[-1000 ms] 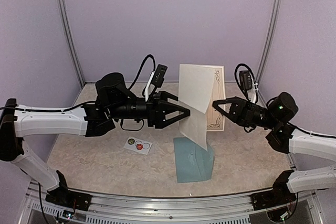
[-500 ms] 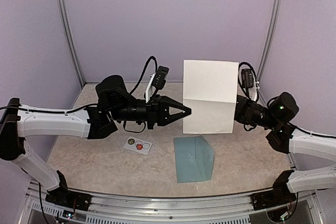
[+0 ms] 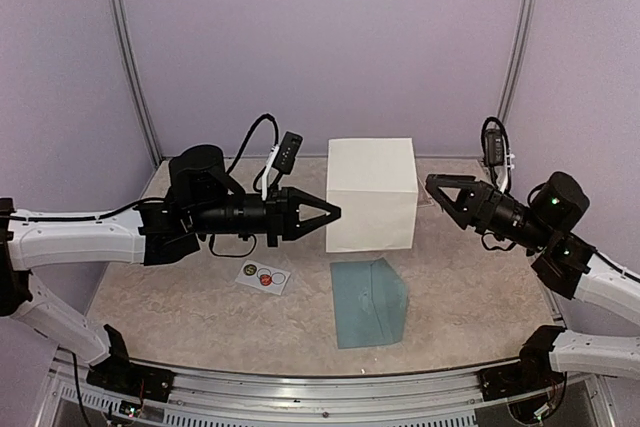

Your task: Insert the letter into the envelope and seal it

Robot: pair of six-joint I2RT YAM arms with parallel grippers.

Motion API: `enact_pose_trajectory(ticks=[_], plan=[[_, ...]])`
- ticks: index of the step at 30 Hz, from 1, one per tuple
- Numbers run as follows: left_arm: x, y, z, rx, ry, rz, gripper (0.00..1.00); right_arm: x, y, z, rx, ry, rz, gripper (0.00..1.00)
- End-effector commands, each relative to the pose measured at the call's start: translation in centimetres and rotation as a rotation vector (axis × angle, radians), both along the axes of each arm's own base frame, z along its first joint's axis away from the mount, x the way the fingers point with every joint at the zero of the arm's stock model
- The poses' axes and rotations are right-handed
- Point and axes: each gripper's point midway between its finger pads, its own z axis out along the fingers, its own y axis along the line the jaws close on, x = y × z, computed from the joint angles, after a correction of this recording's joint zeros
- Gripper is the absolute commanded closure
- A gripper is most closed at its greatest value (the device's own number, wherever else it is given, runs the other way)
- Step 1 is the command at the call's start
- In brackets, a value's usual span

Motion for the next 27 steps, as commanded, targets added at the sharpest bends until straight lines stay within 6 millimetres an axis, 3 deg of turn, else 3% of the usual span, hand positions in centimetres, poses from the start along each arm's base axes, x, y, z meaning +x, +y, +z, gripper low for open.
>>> enact_pose_trajectory(ticks=[1, 5, 9, 17, 22, 27], plan=[[1.0, 1.2, -2.0, 0.132, -0.009, 0.073, 1.0, 1.5, -1.6, -0.4, -0.168, -0.046, -0.163, 0.11], [0.6, 1.5, -3.1, 0.216, -0.015, 0.054, 1.0, 0.8, -1.9, 1.1, -0.23, -0.148, -0.168, 0.05], [-0.4, 1.6, -3.3, 0.256, -0.027, -0.005, 1.0, -0.2, 0.1, 1.6, -0.281, -0.206, -0.03, 0.04], [-2.0, 1.6, -2.3, 0.239, -0.038, -0.074, 1.0, -2.0, 5.3, -2.5, -0.371, -0.132, 0.316, 0.1], [-2.9, 1.6, -0.6, 0.159, -0.047, -0.119, 1.0, -2.9, 6.5, -4.9, -0.355, -0.082, 0.42, 0.1], [-2.8, 1.8, 0.4, 0.118, -0.053, -0.104, 1.0, -4.2, 6.9, -5.8, -0.314, -0.064, 0.504, 0.2]])
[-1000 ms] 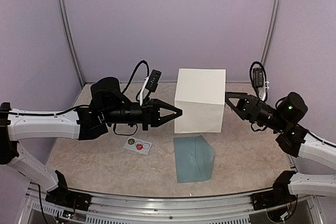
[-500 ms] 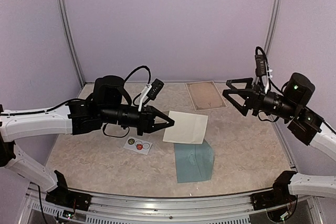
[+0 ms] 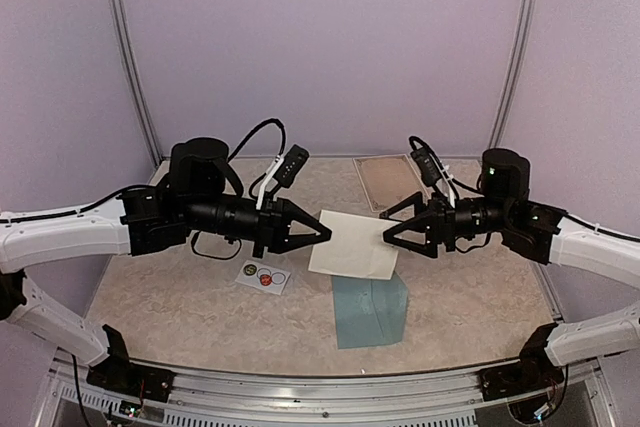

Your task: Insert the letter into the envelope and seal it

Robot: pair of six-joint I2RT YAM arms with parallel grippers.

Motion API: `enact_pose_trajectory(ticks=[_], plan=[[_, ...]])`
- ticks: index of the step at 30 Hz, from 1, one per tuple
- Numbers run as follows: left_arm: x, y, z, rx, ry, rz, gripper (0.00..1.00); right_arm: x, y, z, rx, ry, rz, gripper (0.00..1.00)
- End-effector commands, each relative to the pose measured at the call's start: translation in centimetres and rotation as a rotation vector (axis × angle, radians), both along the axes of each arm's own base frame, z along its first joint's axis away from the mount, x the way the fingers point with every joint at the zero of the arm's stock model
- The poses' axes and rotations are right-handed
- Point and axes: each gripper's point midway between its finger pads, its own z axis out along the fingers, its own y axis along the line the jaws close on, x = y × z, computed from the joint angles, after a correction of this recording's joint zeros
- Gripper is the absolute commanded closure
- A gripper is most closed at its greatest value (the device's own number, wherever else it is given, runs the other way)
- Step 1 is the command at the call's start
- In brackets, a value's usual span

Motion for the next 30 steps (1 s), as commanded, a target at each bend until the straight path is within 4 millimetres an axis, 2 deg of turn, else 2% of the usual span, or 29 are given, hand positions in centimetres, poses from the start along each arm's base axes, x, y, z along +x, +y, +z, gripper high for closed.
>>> enact_pose_trajectory(ticks=[1, 5, 9, 15, 16, 17, 18, 20, 22, 24, 27, 30], plan=[[-0.7, 0.5, 2.7, -0.1, -0.024, -0.022, 1.0, -2.2, 0.5, 0.3, 0.055, 0.01, 0.116, 0.21], [-1.0, 0.9, 3.4, -0.137, -0.015, -0.035, 1.0, -2.8, 0.5, 0.3, 0.084, 0.015, 0.143, 0.35], [-0.7, 1.1, 2.7, -0.125, 0.002, -0.027, 1.0, -3.3, 0.4, 1.3, 0.13, -0.003, 0.168, 0.52], [-0.2, 1.4, 1.9, -0.103, 0.02, 0.003, 1.0, -3.3, 0.3, 2.0, 0.149, -0.021, 0.168, 0.95], [0.0, 1.5, 1.8, -0.097, 0.021, 0.009, 1.0, -3.3, 0.3, 2.0, 0.148, -0.022, 0.166, 1.0], [0.2, 1.6, 1.6, -0.089, 0.02, 0.019, 1.0, -3.2, 0.3, 2.0, 0.144, -0.022, 0.161, 1.0], [0.6, 1.8, 1.4, -0.075, 0.019, 0.036, 0.96, -3.1, 0.3, 1.9, 0.136, -0.021, 0.152, 1.0], [1.6, 2.5, 0.8, -0.023, 0.007, 0.086, 0.75, -2.7, 0.4, 1.6, 0.107, -0.022, 0.128, 1.0], [3.1, 3.8, -0.1, 0.05, -0.017, 0.173, 0.5, -2.1, 0.4, 1.0, 0.067, -0.015, 0.093, 1.0], [4.9, 5.4, -0.5, 0.128, -0.072, 0.286, 0.35, -1.4, 0.4, 0.0, 0.011, -0.001, 0.054, 1.0], [6.2, 7.0, -0.5, 0.223, -0.157, 0.38, 0.21, -0.8, 0.5, -1.5, -0.06, 0.033, 0.037, 1.0], [5.6, 6.1, -0.7, 0.282, -0.193, 0.335, 0.16, -1.0, 1.1, -2.5, -0.107, 0.064, 0.061, 1.0]])
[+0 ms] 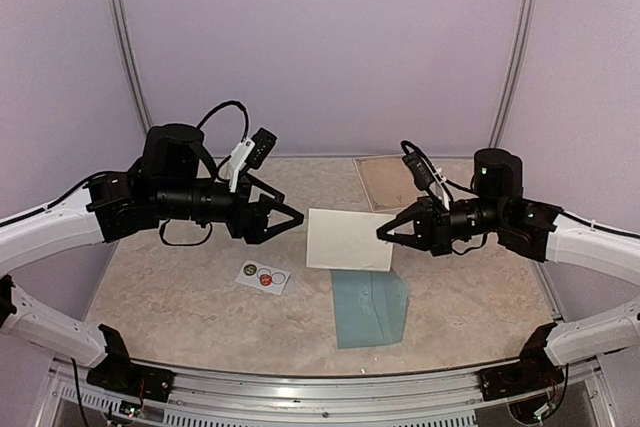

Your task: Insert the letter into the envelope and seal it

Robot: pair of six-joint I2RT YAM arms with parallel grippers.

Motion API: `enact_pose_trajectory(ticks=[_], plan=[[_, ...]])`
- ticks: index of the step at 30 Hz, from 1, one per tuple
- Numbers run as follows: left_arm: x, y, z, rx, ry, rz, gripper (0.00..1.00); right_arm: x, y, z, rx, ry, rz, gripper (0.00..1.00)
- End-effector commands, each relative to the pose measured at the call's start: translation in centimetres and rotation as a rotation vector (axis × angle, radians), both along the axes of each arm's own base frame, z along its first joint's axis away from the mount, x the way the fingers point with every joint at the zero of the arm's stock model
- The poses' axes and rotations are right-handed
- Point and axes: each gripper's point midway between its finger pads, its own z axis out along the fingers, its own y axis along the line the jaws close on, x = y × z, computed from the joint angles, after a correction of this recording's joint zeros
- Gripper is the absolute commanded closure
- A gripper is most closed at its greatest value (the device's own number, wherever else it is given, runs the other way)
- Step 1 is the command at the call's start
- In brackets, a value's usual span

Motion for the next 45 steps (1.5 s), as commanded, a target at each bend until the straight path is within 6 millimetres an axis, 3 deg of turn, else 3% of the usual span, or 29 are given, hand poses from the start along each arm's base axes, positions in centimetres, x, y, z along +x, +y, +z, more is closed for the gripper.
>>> enact_pose_trajectory(ticks=[1, 8, 11, 14, 20, 21, 22, 25, 26, 28, 31, 35, 39, 43, 45], plan=[[0.0, 0.0, -0.3, 0.158, -0.094, 0.006, 0.15, -0.2, 0.9, -2.3, -0.119, 0.039, 0.018, 1.0], [-2.9, -4.4, -2.7, 0.246, -0.093, -0.173, 0.11, -1.1, 3.1, -3.9, -0.212, 0.061, 0.096, 1.0], [-3.7, -5.4, -4.0, 0.273, -0.071, -0.225, 0.17, -1.6, 3.8, -3.8, -0.23, 0.055, 0.129, 1.0], [-4.4, -6.0, -5.1, 0.292, -0.054, -0.257, 0.39, -1.8, 4.2, -4.0, -0.253, 0.052, 0.144, 1.0], [-5.1, -6.1, -5.1, 0.257, -0.033, -0.282, 0.97, -1.3, 4.3, -3.8, -0.258, 0.031, 0.113, 1.0], [-5.2, -6.1, -5.2, 0.252, -0.028, -0.279, 1.0, -0.9, 4.2, -3.6, -0.254, 0.02, 0.086, 1.0], [-5.0, -6.1, -5.2, 0.243, -0.031, -0.269, 1.0, -0.2, 4.2, -3.3, -0.251, 0.012, 0.041, 0.9], [-4.0, -6.0, -4.4, 0.163, -0.025, -0.178, 1.0, 2.8, 3.6, -1.8, -0.201, -0.011, -0.161, 0.38], [-3.4, -6.1, -3.3, 0.1, -0.043, -0.139, 1.0, 3.7, 3.1, -1.7, -0.177, -0.002, -0.233, 0.26], [-2.1, -5.7, -0.8, -0.036, -0.08, -0.031, 1.0, 4.9, 2.5, -0.8, -0.108, 0.017, -0.336, 0.16], [-1.1, -4.0, 3.5, -0.289, -0.129, 0.097, 1.0, 5.4, 2.0, 0.9, 0.06, 0.057, -0.405, 0.11], [-1.1, -1.2, 7.1, -0.572, -0.13, 0.187, 1.0, 4.1, 2.5, 3.2, 0.258, 0.062, -0.353, 0.1], [-1.6, 0.2, 7.8, -0.707, -0.101, 0.213, 1.0, 2.8, 3.8, 5.1, 0.354, 0.05, -0.264, 0.1], [-1.7, 0.1, 7.1, -0.726, -0.074, 0.213, 1.0, 1.8, 5.4, 6.9, 0.428, 0.039, -0.195, 0.12], [-2.0, -0.1, 6.9, -0.732, -0.059, 0.197, 1.0, 2.3, 6.8, 7.4, 0.419, 0.064, -0.181, 0.14]])
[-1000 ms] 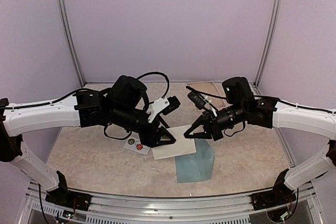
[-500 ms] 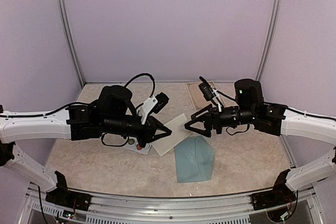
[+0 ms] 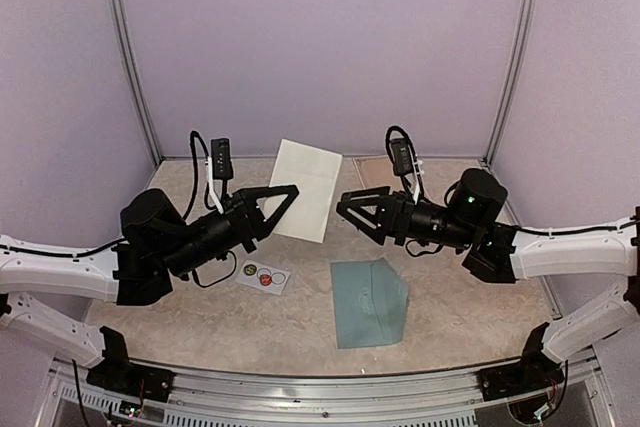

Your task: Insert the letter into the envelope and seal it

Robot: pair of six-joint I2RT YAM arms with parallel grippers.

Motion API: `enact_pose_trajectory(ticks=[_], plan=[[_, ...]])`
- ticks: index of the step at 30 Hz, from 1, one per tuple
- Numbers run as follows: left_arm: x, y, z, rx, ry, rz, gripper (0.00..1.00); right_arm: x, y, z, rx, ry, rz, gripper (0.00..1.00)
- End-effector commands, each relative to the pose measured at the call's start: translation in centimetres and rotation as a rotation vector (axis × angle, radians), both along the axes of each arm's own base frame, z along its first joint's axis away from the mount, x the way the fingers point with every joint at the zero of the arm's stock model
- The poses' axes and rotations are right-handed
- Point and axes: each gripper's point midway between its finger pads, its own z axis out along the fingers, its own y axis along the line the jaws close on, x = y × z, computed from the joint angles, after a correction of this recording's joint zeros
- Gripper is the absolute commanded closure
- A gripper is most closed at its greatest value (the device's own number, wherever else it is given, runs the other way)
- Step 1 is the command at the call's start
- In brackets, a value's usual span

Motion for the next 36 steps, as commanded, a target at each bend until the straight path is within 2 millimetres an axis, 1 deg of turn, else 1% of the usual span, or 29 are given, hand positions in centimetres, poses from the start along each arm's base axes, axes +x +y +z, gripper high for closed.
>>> enact_pose_trajectory(ticks=[1, 3, 6, 8, 9, 11, 12, 13, 14, 16, 17, 18, 19, 20, 21, 23, 24, 25, 26, 27, 29, 30, 31, 32, 33, 34, 36], plan=[[-0.7, 0.5, 2.1, -0.143, 0.002, -0.022, 1.0, -0.3, 2.4, 4.2, 0.118, -0.018, 0.075, 0.16], [-1.1, 0.5, 2.3, -0.164, -0.008, -0.039, 1.0, -0.2, 3.5, 3.9, 0.114, 0.009, 0.106, 0.19], [-1.2, 0.4, 2.3, -0.17, -0.001, -0.045, 1.0, -1.0, 4.2, 4.5, 0.153, -0.001, 0.18, 0.33], [-1.1, 0.2, 1.8, -0.161, 0.008, -0.047, 1.0, -1.5, 4.5, 5.2, 0.176, -0.021, 0.21, 0.45], [-1.0, 0.1, 1.6, -0.158, 0.015, -0.046, 1.0, -1.8, 4.7, 5.5, 0.18, -0.027, 0.225, 0.56], [-0.9, -0.1, 1.2, -0.147, 0.025, -0.044, 1.0, -2.0, 4.8, 5.7, 0.187, -0.035, 0.236, 0.84], [-0.8, -0.3, 0.9, -0.139, 0.031, -0.042, 1.0, -2.1, 4.7, 5.8, 0.189, -0.038, 0.235, 0.94], [-0.6, -0.4, 0.6, -0.125, 0.04, -0.036, 0.99, -2.1, 4.5, 5.7, 0.187, -0.04, 0.226, 1.0], [-0.3, -0.6, 0.2, -0.104, 0.052, -0.026, 0.89, -1.9, 4.2, 5.6, 0.178, -0.044, 0.206, 1.0], [0.5, -0.8, -1.2, -0.045, 0.086, 0.017, 0.52, -1.0, 3.7, 4.8, 0.122, -0.034, 0.138, 1.0], [1.0, -0.6, -1.9, -0.02, 0.11, 0.049, 0.4, -0.2, 3.4, 3.9, 0.074, -0.01, 0.087, 1.0], [1.6, -0.4, -2.9, 0.013, 0.139, 0.082, 0.33, 0.7, 2.9, 2.8, 0.017, 0.014, 0.03, 1.0], [2.1, -0.3, -3.8, 0.046, 0.169, 0.104, 0.28, 1.6, 2.2, 1.5, -0.045, 0.043, -0.027, 1.0], [2.6, -0.2, -4.8, 0.084, 0.2, 0.125, 0.24, 2.4, 1.3, 0.1, -0.105, 0.08, -0.077, 1.0], [3.2, -0.3, -6.0, 0.125, 0.244, 0.144, 0.22, 3.3, 0.2, -1.7, -0.173, 0.133, -0.125, 1.0], [3.8, -0.5, -8.8, 0.211, 0.336, 0.149, 0.21, 4.8, -2.6, -5.5, -0.295, 0.244, -0.211, 1.0], [4.0, -0.9, -10.5, 0.248, 0.385, 0.139, 0.2, 5.2, -4.1, -7.4, -0.354, 0.301, -0.241, 1.0], [4.0, -1.3, -11.5, 0.266, 0.425, 0.122, 0.2, 5.3, -5.7, -9.7, -0.423, 0.366, -0.268, 1.0], [3.9, -1.7, -12.8, 0.289, 0.472, 0.102, 0.2, 5.3, -7.0, -11.3, -0.468, 0.415, -0.288, 1.0], [3.9, -2.1, -13.7, 0.304, 0.512, 0.083, 0.2, 5.3, -8.4, -12.9, -0.508, 0.465, -0.308, 1.0], [3.4, -3.3, -16.3, 0.356, 0.595, 0.034, 0.21, 4.5, -10.1, -15.5, -0.58, 0.543, -0.309, 1.0], [3.2, -3.8, -17.1, 0.372, 0.625, 0.008, 0.22, 4.0, -10.7, -16.6, -0.613, 0.579, -0.307, 1.0], [2.9, -4.3, -18.4, 0.401, 0.66, -0.013, 0.23, 3.4, -11.1, -17.8, -0.644, 0.613, -0.298, 1.0], [2.7, -4.8, -19.3, 0.42, 0.685, -0.033, 0.24, 2.9, -11.5, -18.7, -0.67, 0.645, -0.287, 1.0], [2.4, -5.2, -19.9, 0.433, 0.708, -0.054, 0.25, 2.4, -11.7, -19.6, -0.692, 0.671, -0.276, 1.0], [2.2, -5.6, -20.9, 0.454, 0.734, -0.071, 0.26, 2.0, -11.9, -20.3, -0.714, 0.696, -0.267, 1.0], [1.8, -6.2, -22.0, 0.475, 0.773, -0.1, 0.3, 1.3, -12.3, -21.5, -0.749, 0.735, -0.254, 1.0]])
